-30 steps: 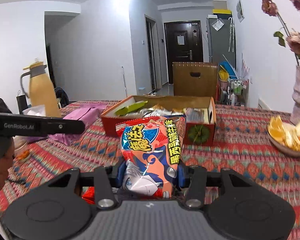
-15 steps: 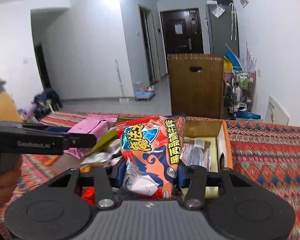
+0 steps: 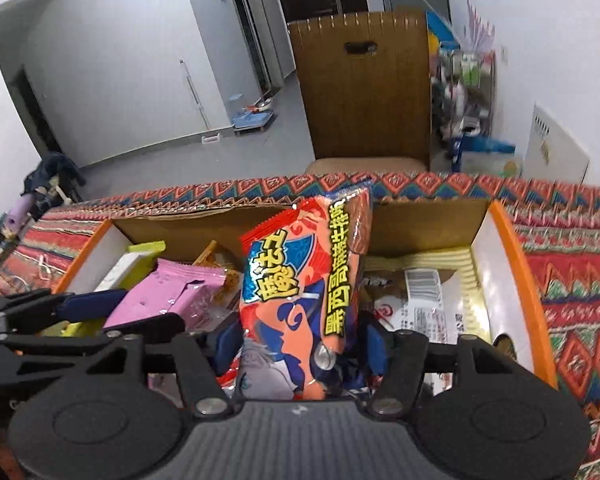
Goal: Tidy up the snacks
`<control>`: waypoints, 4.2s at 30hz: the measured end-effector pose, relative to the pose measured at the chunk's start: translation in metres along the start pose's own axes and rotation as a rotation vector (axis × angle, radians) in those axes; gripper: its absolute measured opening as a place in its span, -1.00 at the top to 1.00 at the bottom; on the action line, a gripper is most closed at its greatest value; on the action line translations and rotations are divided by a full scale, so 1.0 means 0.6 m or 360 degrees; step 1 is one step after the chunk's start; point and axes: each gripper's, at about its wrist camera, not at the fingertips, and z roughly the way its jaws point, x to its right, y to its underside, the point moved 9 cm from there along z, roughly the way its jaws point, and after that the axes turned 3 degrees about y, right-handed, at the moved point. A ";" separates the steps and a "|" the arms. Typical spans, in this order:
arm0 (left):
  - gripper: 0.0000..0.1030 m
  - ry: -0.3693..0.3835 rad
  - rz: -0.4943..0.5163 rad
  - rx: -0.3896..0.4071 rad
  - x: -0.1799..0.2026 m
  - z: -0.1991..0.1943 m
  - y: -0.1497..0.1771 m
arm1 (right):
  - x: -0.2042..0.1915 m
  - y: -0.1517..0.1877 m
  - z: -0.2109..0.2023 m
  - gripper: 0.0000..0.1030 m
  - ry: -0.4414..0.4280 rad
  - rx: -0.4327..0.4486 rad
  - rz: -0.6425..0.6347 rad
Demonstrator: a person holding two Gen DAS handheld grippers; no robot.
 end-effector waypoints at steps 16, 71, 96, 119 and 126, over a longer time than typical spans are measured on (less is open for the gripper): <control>-0.51 -0.0047 0.0062 0.0033 0.007 -0.100 -0.014 | -0.022 0.001 -0.089 -0.64 -0.0031 0.0057 -0.0055; -1.00 -0.0287 0.0029 0.0676 0.229 -0.743 0.596 | -0.071 0.652 -0.723 -0.96 0.0120 0.0760 -0.0186; -1.00 -0.0336 0.0083 0.0690 0.246 -0.790 0.698 | -0.163 0.832 -0.745 -0.96 0.0079 0.0705 -0.0226; -1.00 -0.0337 0.0061 0.0681 0.241 -0.788 0.700 | -0.159 0.826 -0.748 -0.96 0.0117 0.0733 -0.0237; -1.00 -0.0345 0.0054 0.0681 0.240 -0.789 0.699 | -0.158 0.824 -0.747 -0.96 0.0109 0.0723 -0.0234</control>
